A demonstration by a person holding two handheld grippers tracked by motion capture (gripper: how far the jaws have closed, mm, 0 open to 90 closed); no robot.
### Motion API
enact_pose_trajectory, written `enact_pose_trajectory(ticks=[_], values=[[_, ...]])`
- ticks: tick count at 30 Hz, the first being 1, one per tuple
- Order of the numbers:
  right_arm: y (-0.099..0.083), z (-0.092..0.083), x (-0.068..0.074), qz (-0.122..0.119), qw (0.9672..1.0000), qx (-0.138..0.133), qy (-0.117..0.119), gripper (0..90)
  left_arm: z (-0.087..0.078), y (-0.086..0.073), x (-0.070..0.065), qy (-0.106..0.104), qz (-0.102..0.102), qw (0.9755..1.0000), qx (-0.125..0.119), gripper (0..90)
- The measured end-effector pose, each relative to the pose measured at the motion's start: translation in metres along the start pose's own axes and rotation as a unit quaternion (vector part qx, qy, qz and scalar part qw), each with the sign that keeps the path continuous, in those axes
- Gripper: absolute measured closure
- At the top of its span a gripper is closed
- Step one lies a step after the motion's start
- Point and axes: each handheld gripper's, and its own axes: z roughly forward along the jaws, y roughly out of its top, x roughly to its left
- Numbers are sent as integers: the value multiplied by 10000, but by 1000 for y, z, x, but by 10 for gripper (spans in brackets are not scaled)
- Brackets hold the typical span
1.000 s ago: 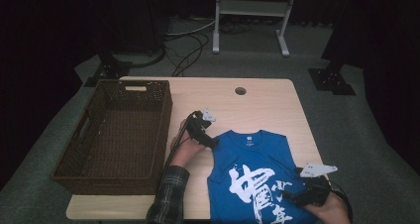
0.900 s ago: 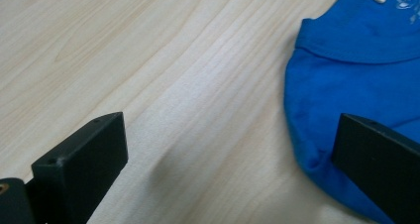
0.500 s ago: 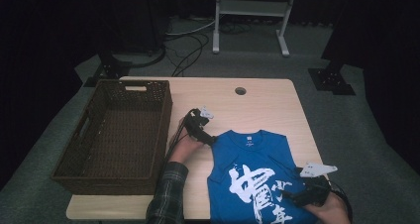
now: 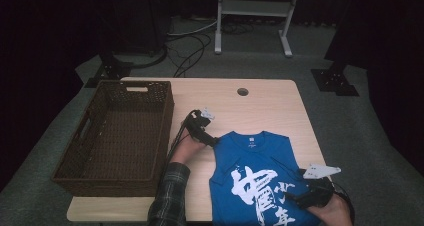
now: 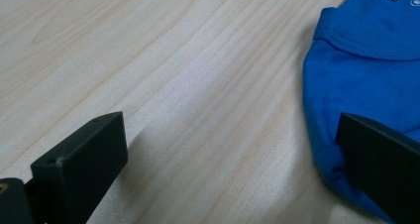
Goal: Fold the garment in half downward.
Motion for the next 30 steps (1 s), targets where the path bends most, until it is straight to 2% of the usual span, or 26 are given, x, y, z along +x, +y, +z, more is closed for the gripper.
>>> enact_pose_trajectory(ticks=[5,15,24,30], values=[[1,-1,-2,43,10000,-11,31,0,0,-6,-1,24,-37,9996,-282,6],[5,-6,-6,34,9997,-238,95,0,0,-6,0,20,-36,9996,-271,7],[21,-10,-16,51,9985,-531,116,0,0,-6,0,15,-15,9997,-259,7],[26,-11,-20,41,9982,-585,82,0,0,-6,0,8,-10,9996,-272,7]])
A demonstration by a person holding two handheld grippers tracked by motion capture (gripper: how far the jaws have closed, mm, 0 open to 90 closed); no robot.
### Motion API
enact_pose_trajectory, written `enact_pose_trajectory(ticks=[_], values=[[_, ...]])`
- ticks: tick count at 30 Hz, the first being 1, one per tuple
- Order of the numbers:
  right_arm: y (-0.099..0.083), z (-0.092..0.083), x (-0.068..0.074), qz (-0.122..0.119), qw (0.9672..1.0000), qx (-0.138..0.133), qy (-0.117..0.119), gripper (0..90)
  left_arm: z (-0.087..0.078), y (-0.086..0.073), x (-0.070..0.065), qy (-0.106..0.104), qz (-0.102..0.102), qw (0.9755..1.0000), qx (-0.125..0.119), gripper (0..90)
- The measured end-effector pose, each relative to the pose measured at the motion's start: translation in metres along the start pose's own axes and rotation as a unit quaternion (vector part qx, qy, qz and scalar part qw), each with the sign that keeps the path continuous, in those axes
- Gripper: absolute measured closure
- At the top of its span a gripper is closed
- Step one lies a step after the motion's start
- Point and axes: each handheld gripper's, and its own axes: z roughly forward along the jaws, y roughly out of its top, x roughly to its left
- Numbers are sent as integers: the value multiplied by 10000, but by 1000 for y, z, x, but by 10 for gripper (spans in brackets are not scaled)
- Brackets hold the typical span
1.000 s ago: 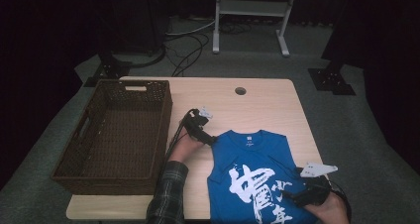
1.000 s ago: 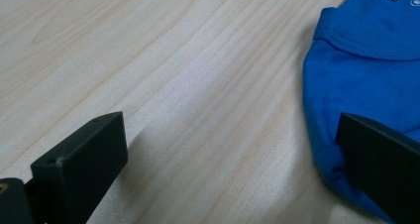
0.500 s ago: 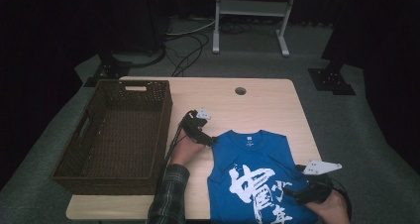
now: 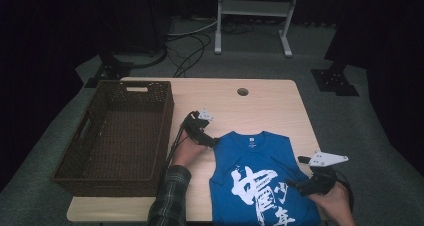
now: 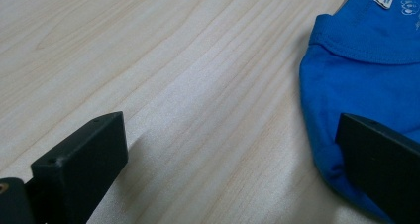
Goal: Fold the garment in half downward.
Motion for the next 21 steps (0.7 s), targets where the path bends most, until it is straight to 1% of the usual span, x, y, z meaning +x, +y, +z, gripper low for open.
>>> enact_pose_trajectory(ticks=[4,8,13,21], values=[[3,-2,-5,4,10000,-81,-19,0,0,0,0,-14,3,10000,-2,7],[5,-3,-10,-10,9999,-98,-48,0,0,0,0,-13,3,10000,-7,7],[7,-2,-17,37,9999,-118,-82,0,0,0,0,-12,4,10000,-10,7],[5,-2,-25,73,9998,-99,-166,0,0,0,0,-13,5,10000,-7,7]])
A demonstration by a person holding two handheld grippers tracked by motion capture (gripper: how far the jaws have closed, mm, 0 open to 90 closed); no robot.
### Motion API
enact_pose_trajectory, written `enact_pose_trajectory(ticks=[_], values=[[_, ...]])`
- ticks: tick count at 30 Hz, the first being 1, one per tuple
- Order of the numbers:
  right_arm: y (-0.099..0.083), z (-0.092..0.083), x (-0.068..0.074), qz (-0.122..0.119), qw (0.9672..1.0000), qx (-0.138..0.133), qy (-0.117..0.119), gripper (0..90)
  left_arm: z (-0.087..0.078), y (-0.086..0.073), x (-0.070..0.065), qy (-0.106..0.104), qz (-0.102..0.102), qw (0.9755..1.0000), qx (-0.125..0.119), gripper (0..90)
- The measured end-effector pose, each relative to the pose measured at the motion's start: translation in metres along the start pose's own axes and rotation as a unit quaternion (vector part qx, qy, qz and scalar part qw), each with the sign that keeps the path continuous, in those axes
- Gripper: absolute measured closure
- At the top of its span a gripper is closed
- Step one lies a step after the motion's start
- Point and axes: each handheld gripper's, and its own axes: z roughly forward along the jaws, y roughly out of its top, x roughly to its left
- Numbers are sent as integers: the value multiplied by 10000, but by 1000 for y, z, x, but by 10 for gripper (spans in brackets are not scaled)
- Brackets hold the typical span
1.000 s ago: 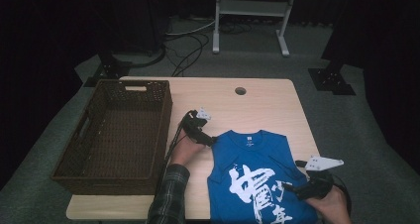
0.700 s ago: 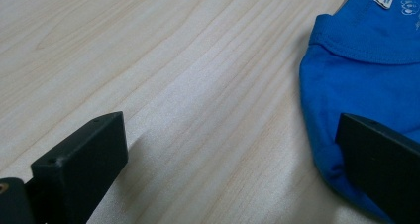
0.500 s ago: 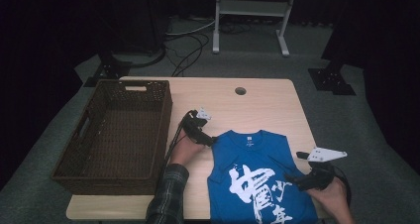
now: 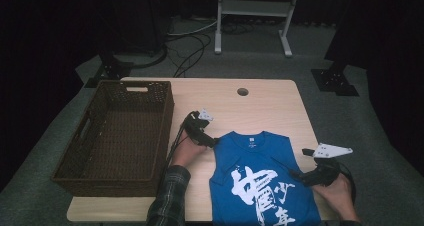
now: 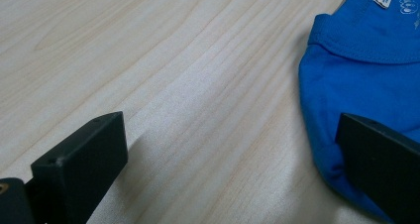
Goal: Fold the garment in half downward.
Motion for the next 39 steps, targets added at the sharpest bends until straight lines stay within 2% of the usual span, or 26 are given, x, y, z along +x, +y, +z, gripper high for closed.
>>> enact_pose_trajectory(ticks=[6,20,39], values=[[2,0,-8,41,10000,-58,-43,0,0,0,0,13,-5,10000,-7,7],[15,13,-24,-79,9999,-142,-15,0,0,0,0,8,-6,10000,1,7],[32,28,-56,50,9999,-113,-44,0,0,0,0,11,-4,10000,1,7]])
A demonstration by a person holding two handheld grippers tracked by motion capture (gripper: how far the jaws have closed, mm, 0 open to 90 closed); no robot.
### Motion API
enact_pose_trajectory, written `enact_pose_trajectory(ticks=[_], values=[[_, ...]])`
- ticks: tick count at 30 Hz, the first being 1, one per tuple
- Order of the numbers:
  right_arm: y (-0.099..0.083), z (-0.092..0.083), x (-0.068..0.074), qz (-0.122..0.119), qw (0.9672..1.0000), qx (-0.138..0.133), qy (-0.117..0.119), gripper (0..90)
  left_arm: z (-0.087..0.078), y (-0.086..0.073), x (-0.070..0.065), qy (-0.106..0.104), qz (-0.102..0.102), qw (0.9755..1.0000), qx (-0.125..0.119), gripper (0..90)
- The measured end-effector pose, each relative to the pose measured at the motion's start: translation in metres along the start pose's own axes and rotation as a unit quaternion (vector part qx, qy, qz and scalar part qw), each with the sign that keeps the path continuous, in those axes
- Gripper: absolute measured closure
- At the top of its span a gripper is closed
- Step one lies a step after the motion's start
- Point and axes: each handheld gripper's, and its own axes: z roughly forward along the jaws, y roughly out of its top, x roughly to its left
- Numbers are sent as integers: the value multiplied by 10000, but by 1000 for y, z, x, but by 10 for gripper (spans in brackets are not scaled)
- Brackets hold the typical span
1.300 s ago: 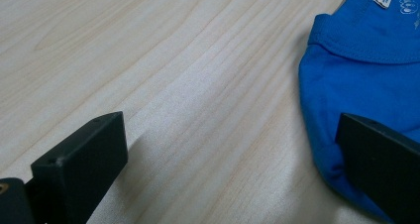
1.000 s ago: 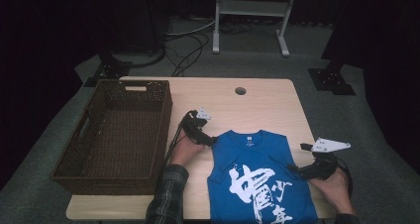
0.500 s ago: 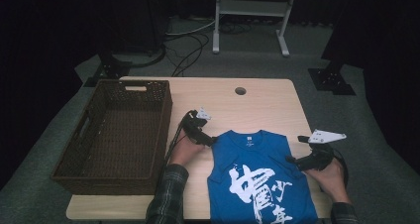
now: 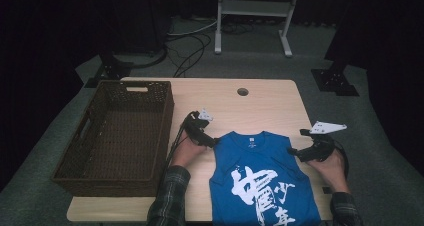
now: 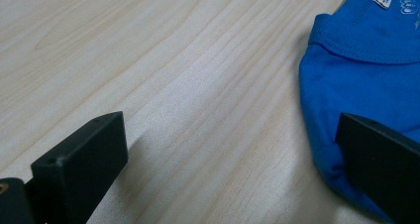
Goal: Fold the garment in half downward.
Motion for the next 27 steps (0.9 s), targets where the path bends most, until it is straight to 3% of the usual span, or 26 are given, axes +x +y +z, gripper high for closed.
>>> enact_pose_trajectory(ticks=[19,27], values=[[2,16,-22,65,9999,69,87,64,0,0,0,-3,-4,10000,-2,7],[2,23,-32,153,9996,141,176,178,0,0,0,-1,-14,10000,-11,9]])
